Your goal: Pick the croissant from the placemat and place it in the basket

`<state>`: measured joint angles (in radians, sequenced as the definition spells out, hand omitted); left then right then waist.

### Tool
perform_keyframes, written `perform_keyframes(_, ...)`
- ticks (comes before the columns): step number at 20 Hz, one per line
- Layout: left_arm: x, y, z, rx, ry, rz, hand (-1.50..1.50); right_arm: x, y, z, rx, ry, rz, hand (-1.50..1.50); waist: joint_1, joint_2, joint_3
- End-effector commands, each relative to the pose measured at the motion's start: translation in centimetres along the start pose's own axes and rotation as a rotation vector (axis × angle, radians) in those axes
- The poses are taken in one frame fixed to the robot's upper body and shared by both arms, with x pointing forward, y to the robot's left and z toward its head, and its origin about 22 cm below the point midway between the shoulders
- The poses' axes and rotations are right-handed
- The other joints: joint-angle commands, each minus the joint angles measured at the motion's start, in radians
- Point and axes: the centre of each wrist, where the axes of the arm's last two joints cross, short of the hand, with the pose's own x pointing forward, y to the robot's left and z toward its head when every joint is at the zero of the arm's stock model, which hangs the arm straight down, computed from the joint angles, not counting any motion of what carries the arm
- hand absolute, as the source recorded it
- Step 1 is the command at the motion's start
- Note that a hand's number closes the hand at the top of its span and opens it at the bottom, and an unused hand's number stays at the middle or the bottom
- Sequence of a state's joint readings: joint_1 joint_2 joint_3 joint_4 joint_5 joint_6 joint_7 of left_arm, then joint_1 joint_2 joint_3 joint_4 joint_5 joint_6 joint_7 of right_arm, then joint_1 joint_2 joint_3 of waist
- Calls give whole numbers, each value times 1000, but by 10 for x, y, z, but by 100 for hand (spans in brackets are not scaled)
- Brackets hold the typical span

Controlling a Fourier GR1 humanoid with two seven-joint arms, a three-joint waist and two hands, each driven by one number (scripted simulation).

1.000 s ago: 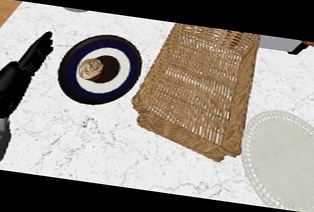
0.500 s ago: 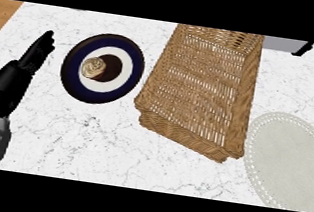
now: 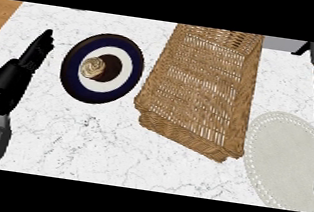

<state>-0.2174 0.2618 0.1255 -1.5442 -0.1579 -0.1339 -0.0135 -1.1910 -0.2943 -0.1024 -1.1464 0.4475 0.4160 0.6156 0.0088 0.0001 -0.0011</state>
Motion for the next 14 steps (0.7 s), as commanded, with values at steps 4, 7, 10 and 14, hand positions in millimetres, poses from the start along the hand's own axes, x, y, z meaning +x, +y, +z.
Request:
perform_keyframes(4, 10, -4, 1, -6, -5, 4, 0, -18, 16, -10, 49, 139, 271, 150, 2, 1, 1)
perform_keyframes(7, 19, -3, -6, 2, -8, 4, 0, -16, 19, -14, 45, 141, 365, 150, 4, 2, 1)
perform_keyframes(10, 4, -14, 10, 3, -12, 4, 0, -24, 23, -18, 102, 136, 436, 150, 8, 3, 1)
perform_keyframes(14, 8, 14, 5, -4, 13, 0, 0, -19, 23, -13, 157, 115, 312, -150, -3, -1, 1)
